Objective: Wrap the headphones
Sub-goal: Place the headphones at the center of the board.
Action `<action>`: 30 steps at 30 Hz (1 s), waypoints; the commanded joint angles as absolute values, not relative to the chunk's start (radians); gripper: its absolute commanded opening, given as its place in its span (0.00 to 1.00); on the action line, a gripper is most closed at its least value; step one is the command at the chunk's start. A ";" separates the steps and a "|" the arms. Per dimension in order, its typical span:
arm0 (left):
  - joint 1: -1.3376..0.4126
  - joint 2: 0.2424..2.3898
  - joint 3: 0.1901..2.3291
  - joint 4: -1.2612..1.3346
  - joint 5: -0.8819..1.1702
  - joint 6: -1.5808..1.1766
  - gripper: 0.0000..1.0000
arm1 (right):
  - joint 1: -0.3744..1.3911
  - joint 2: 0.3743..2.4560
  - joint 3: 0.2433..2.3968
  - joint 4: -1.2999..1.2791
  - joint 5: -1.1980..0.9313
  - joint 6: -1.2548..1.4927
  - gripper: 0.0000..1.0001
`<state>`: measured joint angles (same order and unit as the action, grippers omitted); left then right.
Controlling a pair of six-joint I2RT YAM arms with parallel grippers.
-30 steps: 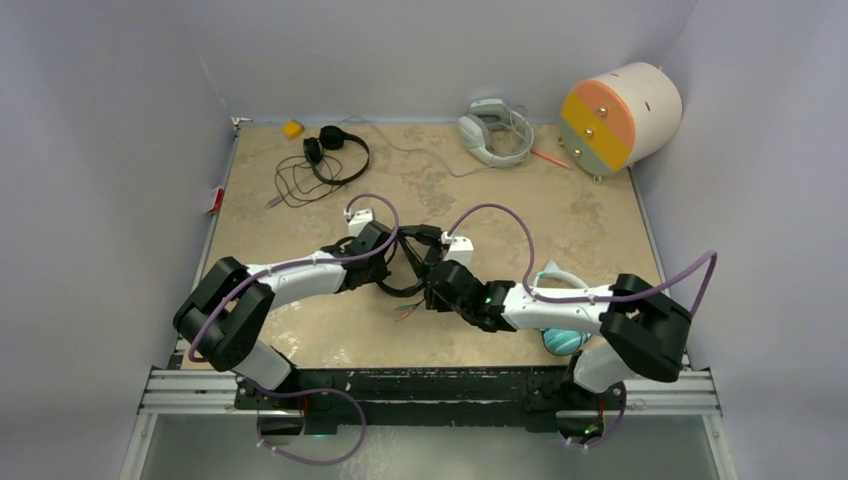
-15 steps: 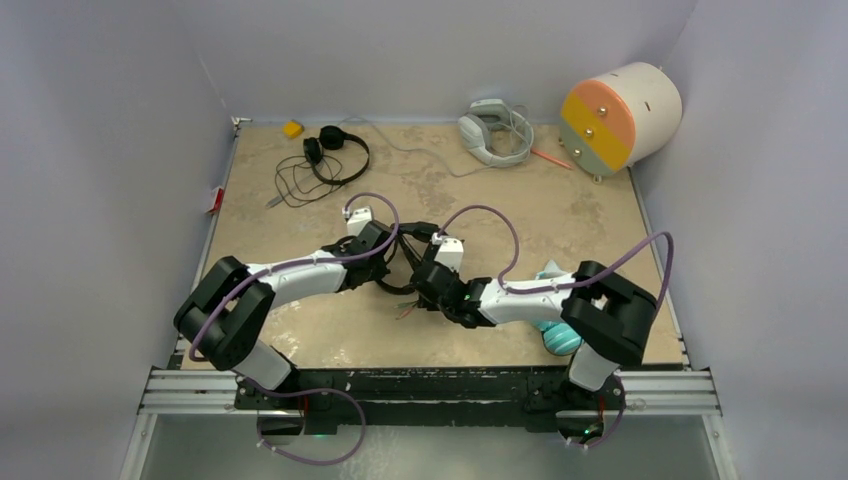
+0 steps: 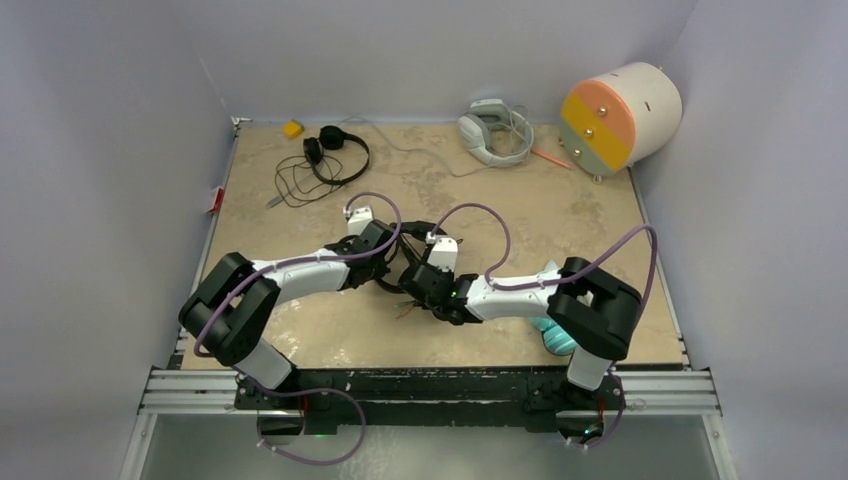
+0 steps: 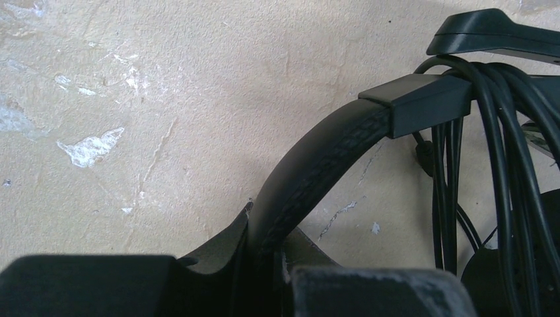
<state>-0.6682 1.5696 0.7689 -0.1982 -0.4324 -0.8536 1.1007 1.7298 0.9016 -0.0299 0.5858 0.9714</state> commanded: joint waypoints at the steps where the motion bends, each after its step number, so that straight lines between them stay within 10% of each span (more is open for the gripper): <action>1: -0.672 1.562 0.810 -0.143 -0.425 -0.861 0.00 | 1.102 1.781 0.947 -0.118 0.604 0.991 0.35; 18: -0.672 1.532 0.803 -0.113 -0.395 -0.814 0.00 | 1.131 1.824 1.052 -0.351 0.587 0.912 0.20; 22: -0.672 1.561 0.825 -0.132 -0.390 -0.816 0.00 | 1.132 1.754 0.984 -0.324 0.539 0.891 0.00; 30: -0.672 1.563 0.810 -0.123 -0.397 -0.823 0.00 | 1.134 1.460 0.836 -0.113 0.316 0.828 0.00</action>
